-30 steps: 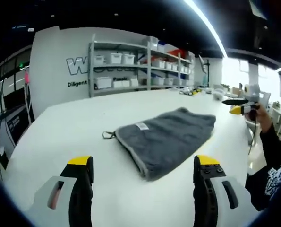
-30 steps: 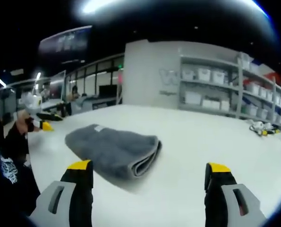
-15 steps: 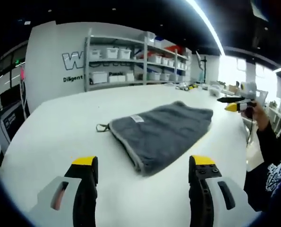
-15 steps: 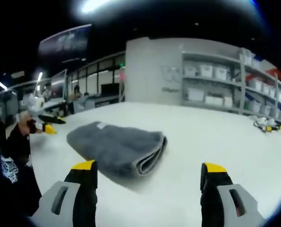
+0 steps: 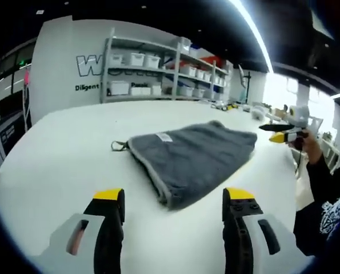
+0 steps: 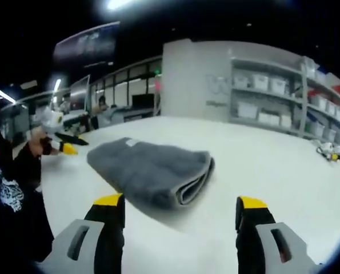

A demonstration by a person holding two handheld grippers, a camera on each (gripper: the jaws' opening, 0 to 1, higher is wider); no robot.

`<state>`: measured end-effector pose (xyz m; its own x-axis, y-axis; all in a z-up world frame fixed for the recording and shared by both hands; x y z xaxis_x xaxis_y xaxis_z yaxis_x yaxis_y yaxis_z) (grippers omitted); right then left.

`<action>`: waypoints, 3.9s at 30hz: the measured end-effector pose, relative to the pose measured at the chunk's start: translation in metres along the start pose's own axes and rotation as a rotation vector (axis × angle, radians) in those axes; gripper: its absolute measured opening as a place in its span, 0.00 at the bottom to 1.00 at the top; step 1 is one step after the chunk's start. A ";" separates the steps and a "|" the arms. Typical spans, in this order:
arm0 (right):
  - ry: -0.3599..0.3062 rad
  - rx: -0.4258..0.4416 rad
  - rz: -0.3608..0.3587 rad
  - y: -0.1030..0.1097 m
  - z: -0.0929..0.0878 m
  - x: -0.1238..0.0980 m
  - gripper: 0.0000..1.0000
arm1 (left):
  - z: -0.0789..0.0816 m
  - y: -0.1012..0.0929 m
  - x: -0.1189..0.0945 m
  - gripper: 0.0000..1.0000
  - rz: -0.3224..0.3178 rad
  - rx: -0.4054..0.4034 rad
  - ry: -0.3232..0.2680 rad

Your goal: Open the folded towel by lifting each exposed corner and separating the folded layers until the towel lies flat within the target outline without major curled edges

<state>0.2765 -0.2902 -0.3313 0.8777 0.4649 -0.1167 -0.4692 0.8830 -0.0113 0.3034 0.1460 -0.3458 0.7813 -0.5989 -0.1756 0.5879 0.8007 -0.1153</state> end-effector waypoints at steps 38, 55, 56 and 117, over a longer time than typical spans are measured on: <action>-0.029 0.060 -0.024 0.016 -0.005 0.033 0.47 | -0.011 0.007 0.020 0.32 0.003 -0.091 0.004; 0.041 0.023 -0.054 0.007 -0.017 0.042 0.41 | -0.016 0.006 0.024 0.22 0.000 -0.072 0.023; 0.049 0.011 -0.055 0.007 -0.017 0.044 0.40 | -0.016 0.006 0.025 0.21 0.003 -0.064 0.025; 0.622 -0.203 0.029 -0.026 0.001 0.136 0.00 | -0.023 -0.045 0.012 0.04 -0.090 0.270 0.109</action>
<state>0.4078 -0.2504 -0.3462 0.6725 0.3104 -0.6719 -0.5545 0.8126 -0.1796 0.2816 0.1036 -0.3655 0.7054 -0.6503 -0.2820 0.6993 0.7035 0.1267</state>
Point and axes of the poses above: the point that each gripper's makers call its tool centre point, and the gripper's own axes: x roughly forward along the fingers, y roughly to its left, z roughly out of its top, the point moved 9 cm from there along -x, roughly backward along the fingers, and after that the axes turned 12 degrees about -y, right-handed, at the moved point
